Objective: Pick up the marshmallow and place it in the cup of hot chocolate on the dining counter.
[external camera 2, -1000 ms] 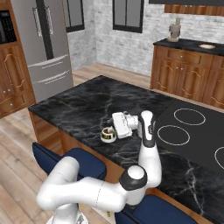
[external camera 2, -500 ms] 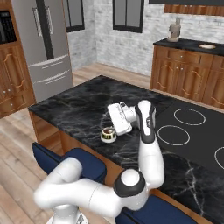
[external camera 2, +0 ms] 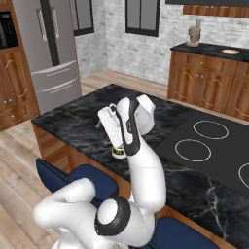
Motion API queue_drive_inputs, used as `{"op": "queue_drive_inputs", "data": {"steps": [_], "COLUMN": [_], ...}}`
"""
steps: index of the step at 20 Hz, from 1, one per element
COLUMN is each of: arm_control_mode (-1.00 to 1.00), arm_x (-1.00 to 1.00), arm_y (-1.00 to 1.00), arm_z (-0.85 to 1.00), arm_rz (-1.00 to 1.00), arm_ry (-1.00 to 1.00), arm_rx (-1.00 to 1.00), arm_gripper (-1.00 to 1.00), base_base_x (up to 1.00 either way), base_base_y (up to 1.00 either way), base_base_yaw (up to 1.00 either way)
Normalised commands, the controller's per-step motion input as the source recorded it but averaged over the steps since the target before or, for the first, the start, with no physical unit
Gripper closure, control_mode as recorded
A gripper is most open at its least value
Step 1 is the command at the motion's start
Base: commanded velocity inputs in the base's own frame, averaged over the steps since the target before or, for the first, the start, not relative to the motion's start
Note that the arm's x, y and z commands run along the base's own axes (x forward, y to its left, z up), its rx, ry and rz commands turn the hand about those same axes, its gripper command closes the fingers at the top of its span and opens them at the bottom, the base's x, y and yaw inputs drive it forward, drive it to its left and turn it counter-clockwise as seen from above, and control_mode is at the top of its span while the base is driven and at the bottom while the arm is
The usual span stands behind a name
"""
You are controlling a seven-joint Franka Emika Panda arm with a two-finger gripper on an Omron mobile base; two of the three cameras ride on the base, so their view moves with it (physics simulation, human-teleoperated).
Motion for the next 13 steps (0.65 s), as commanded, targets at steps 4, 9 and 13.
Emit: {"op": "queue_drive_inputs", "data": {"steps": [4,9,13], "arm_control_mode": [-1.0,-1.0,-1.0], "arm_x": [-0.82,-0.97,-0.96], "arm_y": [0.6,0.08,-0.01], "arm_z": [0.49,0.57,0.56], "arm_rz": [-0.27,-0.13,0.0], "arm_ry": [-0.41,-0.24,-0.18], "arm_rx": [-0.23,-0.07,0.0], "arm_gripper": [-1.0,-1.0,-1.0], "base_base_x": [0.0,0.0,0.0], "base_base_y": [0.0,0.0,0.0], "base_base_yaw": [0.0,0.0,0.0]}}
